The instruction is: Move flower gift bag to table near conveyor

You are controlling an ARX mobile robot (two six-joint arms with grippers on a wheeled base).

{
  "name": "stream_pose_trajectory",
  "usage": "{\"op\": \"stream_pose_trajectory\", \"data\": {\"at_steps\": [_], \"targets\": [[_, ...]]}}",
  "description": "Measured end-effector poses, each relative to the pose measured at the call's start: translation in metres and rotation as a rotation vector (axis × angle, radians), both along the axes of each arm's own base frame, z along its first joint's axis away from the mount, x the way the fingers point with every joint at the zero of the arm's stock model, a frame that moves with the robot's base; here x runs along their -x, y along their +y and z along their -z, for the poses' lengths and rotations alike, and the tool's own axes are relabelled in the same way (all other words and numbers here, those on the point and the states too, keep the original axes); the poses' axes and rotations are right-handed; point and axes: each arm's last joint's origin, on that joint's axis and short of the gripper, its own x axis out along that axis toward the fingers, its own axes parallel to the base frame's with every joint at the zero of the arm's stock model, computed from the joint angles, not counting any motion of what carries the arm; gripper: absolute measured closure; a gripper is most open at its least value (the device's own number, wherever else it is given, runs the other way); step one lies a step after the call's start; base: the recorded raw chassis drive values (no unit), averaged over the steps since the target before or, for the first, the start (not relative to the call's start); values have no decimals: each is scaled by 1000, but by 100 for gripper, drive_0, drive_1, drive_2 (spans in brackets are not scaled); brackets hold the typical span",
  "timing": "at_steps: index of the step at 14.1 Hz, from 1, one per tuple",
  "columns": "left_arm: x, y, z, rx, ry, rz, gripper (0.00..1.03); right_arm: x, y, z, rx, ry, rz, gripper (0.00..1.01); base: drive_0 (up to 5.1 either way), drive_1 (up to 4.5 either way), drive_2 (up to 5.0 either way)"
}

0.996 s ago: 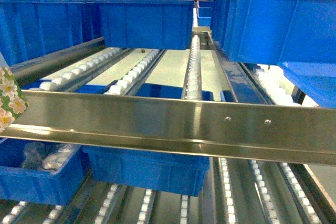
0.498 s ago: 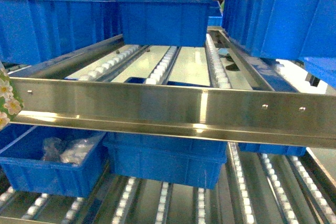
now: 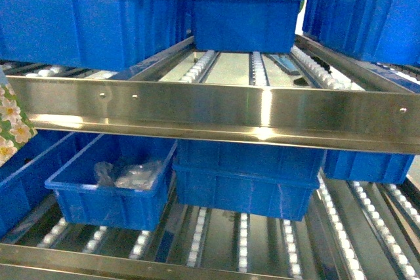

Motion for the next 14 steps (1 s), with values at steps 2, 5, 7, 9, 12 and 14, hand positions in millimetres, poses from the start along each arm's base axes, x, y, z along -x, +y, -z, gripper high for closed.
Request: {"op": "stream_pose_trajectory", "data": {"at_steps": [2,5,7,9,12,14], "targets": [[0,0,0,0,0,0,101,0,0,0,0,0,0,99,-449,37,410],[0,0,0,0,1,0,101,0,0,0,0,2,0,99,-448,21,416],[0,0,0,0,1,0,101,0,0,0,0,1,0,99,-445,19,419],[0,0,0,0,0,0,101,0,0,0,0,-1,0,99,-441,14,423],[0,0,0,0,1,0,101,0,0,0,-1,4,0,99,-437,8,427],[0,0,0,0,0,0,101,0,0,0,0,2,0,99,-437,8,427]]}}
